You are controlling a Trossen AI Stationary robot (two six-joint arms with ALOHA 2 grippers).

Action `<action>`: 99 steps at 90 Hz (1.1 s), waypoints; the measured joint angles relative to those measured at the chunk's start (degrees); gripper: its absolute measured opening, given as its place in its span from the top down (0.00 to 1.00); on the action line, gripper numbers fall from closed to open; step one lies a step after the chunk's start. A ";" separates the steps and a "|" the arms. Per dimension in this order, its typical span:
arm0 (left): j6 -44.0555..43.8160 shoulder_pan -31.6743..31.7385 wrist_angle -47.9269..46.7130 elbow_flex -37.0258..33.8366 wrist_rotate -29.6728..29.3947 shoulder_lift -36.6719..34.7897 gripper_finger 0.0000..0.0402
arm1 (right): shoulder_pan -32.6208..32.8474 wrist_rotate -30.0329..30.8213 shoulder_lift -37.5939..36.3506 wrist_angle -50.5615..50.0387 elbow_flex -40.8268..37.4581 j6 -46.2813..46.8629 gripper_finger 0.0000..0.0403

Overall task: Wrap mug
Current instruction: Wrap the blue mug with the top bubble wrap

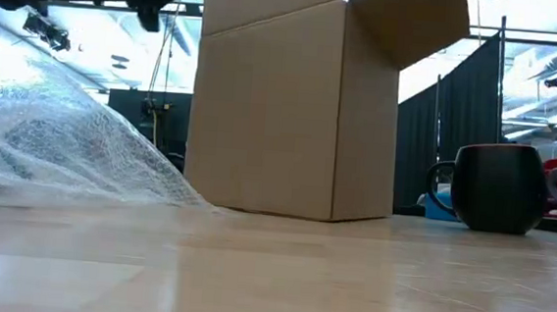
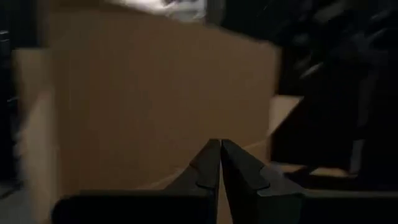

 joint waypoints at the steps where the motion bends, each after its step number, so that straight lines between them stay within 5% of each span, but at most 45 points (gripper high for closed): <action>1: 0.00 -0.25 0.46 0.00 0.08 0.07 1.00 | 0.25 -0.16 0.10 -0.84 0.00 1.43 1.00; 25: 0.10 -5.46 4.86 2.36 -0.18 0.17 1.00 | 9.21 -1.38 1.01 -34.46 0.09 37.91 1.00; 43: 2.00 -9.58 -3.38 7.51 -2.73 0.62 1.00 | 15.00 1.78 1.22 -50.90 -1.24 48.16 1.00; 68: 6.07 -14.97 -15.20 15.34 -5.86 0.62 1.00 | 15.01 1.75 1.95 -49.59 -8.58 48.55 0.86; 99: 9.55 -18.63 -15.12 16.06 -13.31 0.56 1.00 | 12.26 2.40 1.95 -45.34 -20.03 46.78 0.65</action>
